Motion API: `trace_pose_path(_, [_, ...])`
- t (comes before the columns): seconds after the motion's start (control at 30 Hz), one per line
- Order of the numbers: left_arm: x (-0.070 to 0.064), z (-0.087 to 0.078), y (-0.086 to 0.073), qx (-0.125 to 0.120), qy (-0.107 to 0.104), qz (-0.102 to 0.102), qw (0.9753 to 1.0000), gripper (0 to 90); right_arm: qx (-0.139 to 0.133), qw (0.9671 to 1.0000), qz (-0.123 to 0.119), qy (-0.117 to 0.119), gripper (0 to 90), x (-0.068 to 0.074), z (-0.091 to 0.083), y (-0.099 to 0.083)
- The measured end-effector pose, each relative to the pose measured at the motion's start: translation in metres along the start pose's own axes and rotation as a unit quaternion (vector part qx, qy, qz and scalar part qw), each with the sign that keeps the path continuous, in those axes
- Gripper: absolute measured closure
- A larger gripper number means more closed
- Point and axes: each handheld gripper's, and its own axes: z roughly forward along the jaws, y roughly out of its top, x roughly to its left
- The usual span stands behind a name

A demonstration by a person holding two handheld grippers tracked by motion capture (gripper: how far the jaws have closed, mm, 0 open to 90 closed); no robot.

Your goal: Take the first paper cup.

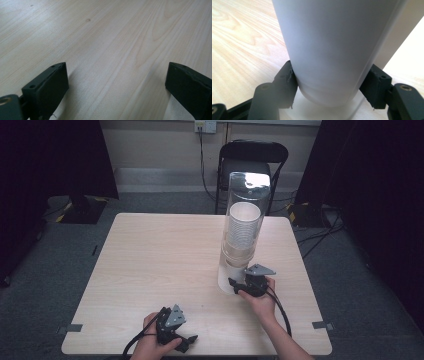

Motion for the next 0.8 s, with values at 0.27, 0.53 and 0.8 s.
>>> trace_pose_path(0.27, [0.0, 0.0, 0.0, 0.0, 0.001, 0.002, 1.0, 4.0, 0.045, 0.9985, -0.029, 0.009, 35.9, -0.012, -0.011, -0.014])
trace_pose_path(0.53, [0.0, 0.0, 0.0, 0.0, 0.001, 0.002, 1.0, 4.0, 0.053, 0.9976, -0.041, 0.018, 35.6, -0.017, -0.028, -0.019])
trace_pose_path(0.8, [0.0, 0.0, 0.0, 0.0, 0.0, 0.002, 1.0, 4.0, 0.059, 0.9974, -0.036, 0.017, 35.5, -0.018, -0.033, -0.03])
